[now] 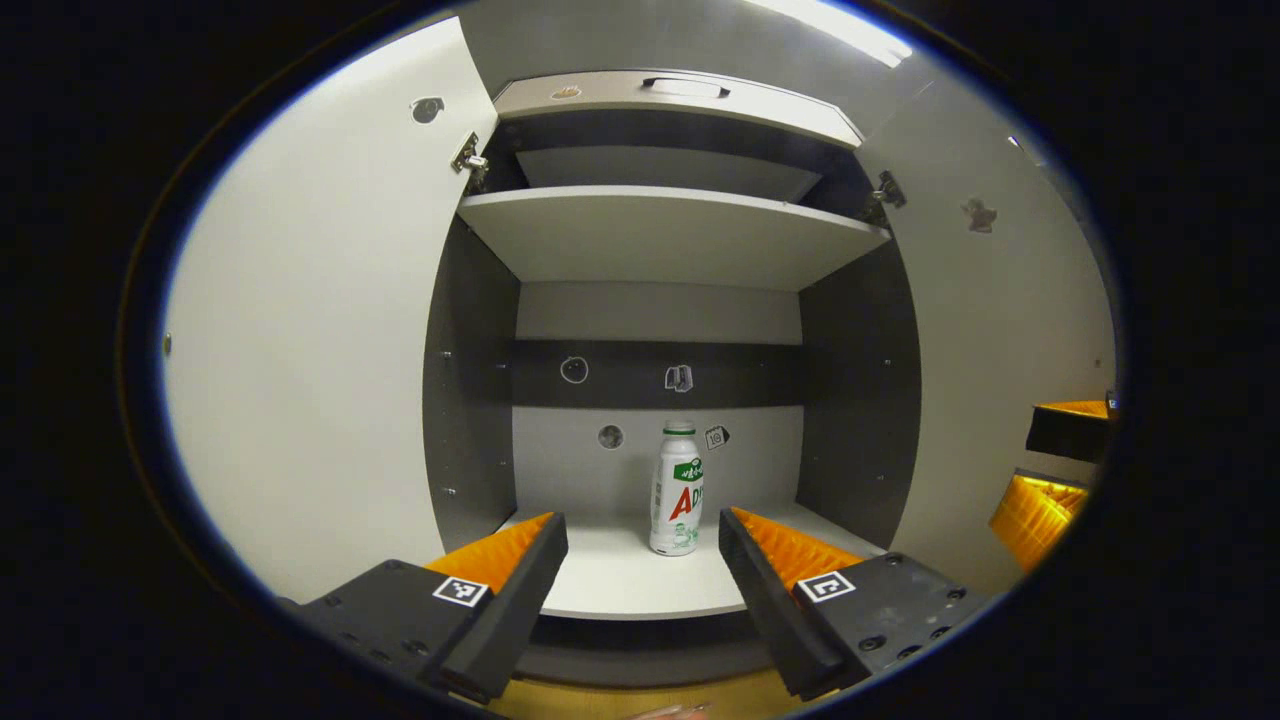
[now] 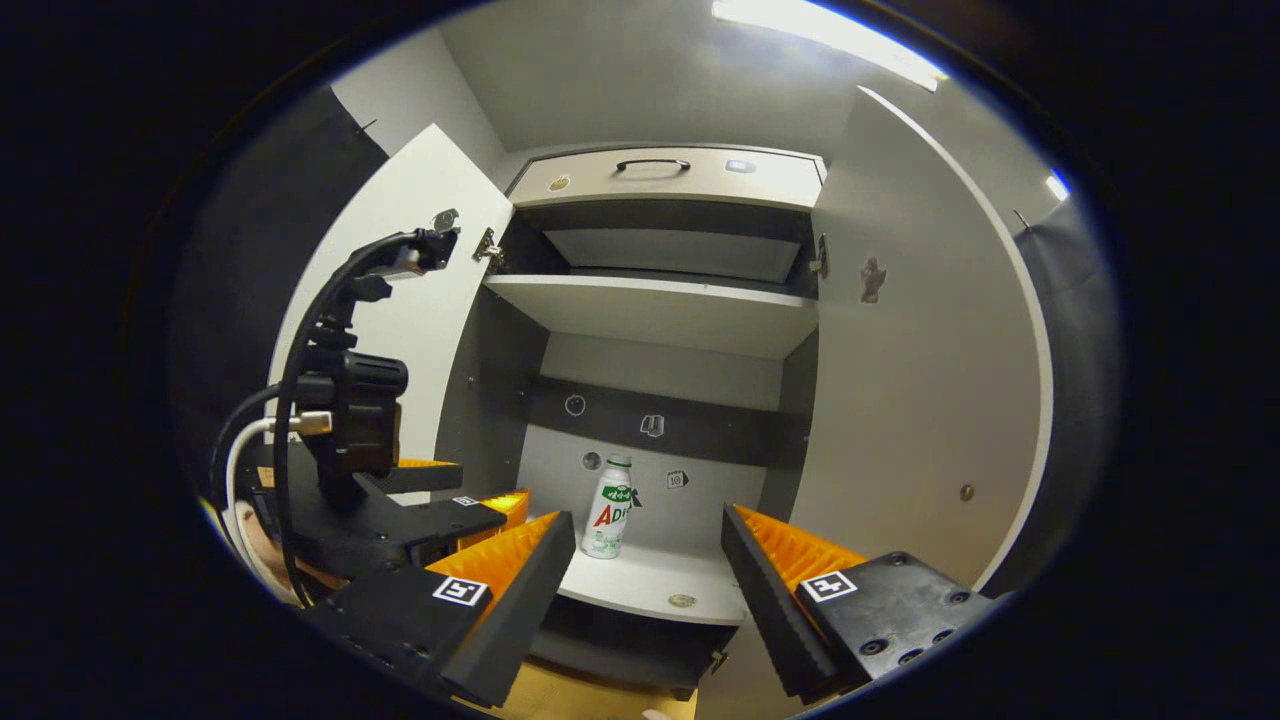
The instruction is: Grasp the bottle in the cabinet with the left hand and place it on the coaster, then close the right door with the right hand and the left door with the left hand.
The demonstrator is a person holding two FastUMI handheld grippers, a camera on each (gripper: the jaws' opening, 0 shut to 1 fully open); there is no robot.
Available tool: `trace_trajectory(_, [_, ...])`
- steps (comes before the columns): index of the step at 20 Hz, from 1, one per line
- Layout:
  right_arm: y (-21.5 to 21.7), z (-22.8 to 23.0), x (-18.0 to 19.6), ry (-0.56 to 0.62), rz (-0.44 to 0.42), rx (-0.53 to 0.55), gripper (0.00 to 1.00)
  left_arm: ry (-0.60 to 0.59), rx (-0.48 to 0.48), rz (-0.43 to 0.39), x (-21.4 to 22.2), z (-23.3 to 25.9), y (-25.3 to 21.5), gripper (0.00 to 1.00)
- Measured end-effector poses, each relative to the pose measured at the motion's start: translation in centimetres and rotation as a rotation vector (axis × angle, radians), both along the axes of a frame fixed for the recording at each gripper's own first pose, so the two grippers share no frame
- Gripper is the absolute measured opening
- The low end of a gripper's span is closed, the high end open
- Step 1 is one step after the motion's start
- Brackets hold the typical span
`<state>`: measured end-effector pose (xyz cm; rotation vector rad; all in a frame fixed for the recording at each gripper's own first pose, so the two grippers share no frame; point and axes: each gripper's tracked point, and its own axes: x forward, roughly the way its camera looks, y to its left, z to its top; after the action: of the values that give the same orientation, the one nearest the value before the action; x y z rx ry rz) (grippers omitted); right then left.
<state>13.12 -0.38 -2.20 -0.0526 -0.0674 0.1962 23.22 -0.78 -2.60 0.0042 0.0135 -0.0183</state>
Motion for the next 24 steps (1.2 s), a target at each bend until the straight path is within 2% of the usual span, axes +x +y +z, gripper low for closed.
trace_trajectory(5, [-0.2, -1.7, 3.0, 0.028, 0.033, 0.013, 0.98, 0.02, -0.037, -0.019, 4.6, -1.5, -0.7, 0.96])
trace_trajectory(8, [0.4, -2.7, 4.6, 0.033, 0.058, 0.005, 0.97, 0.026, -0.002, -0.021, 7.3, -2.1, -0.6, 0.96])
trace_trajectory(12, [1.2, -4.4, 6.7, 0.056, 0.087, 0.016, 0.97, -0.004, 0.021, -0.076, 10.8, -2.4, -1.7, 0.96])
trace_trajectory(22, [0.6, -9.8, 11.0, 0.194, 0.083, 0.044, 0.98, 0.046, 0.016, -0.149, 18.3, -6.3, -4.5, 0.96])
trace_trajectory(24, [0.5, -10.6, 11.5, 0.212, 0.081, 0.043, 0.98, 0.054, 0.018, -0.143, 19.6, -7.0, -4.5, 0.96])
